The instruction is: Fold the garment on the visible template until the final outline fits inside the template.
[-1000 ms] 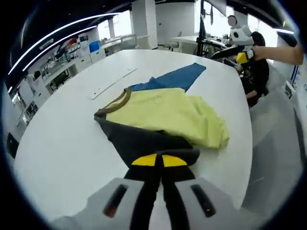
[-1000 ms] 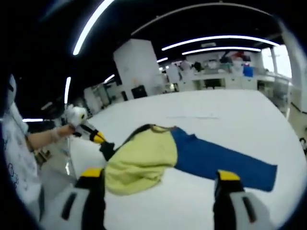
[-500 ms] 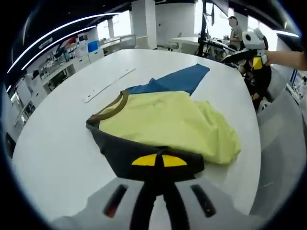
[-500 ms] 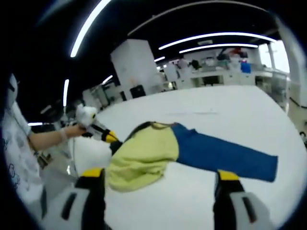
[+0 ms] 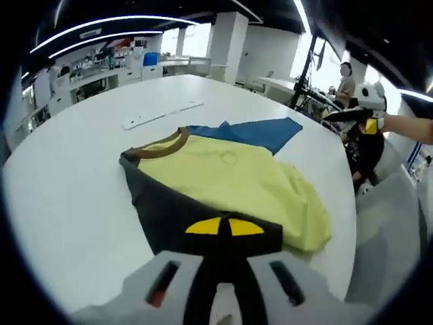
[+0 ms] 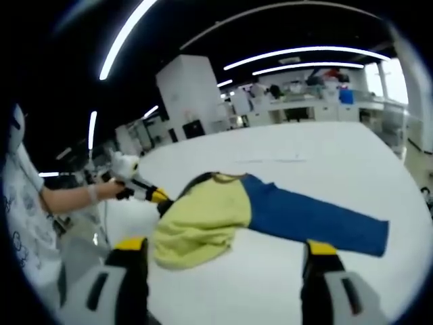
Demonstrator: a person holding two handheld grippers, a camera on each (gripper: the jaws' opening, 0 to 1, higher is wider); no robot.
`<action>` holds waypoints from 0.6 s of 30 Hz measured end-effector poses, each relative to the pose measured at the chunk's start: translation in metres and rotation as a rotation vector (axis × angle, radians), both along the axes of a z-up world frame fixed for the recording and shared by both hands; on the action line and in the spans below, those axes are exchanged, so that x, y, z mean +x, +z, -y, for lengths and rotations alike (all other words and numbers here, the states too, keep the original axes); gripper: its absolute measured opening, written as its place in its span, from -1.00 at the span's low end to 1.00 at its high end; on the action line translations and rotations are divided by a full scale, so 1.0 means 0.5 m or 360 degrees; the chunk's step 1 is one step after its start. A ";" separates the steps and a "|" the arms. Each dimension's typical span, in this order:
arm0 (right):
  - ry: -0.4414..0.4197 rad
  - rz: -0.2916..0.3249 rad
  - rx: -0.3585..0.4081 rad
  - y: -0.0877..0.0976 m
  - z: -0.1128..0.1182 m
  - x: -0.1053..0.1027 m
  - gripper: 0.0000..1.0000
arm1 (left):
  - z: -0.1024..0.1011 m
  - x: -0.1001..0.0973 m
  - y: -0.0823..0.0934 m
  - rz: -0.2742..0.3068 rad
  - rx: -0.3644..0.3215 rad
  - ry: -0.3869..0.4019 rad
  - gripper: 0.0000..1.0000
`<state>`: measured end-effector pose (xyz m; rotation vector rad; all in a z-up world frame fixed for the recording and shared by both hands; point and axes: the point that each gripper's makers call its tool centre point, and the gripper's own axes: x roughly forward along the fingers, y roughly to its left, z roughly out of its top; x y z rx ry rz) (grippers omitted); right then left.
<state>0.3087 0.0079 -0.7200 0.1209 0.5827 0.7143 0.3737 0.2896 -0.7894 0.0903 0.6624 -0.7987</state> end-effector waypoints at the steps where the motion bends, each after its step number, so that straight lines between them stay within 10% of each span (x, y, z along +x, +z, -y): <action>1: -0.0004 -0.0004 0.0003 -0.001 0.000 -0.001 0.90 | -0.002 0.000 0.002 0.0022 0.0000 0.0001 -0.90; 8: -0.0007 -0.0008 0.0004 -0.005 -0.008 -0.006 0.89 | -0.015 -0.005 0.006 0.0042 -0.0046 0.0032 0.01; 18: -0.0002 -0.0021 0.0005 -0.012 -0.010 -0.012 0.89 | -0.096 -0.013 0.011 0.0015 -0.0195 0.0259 -0.25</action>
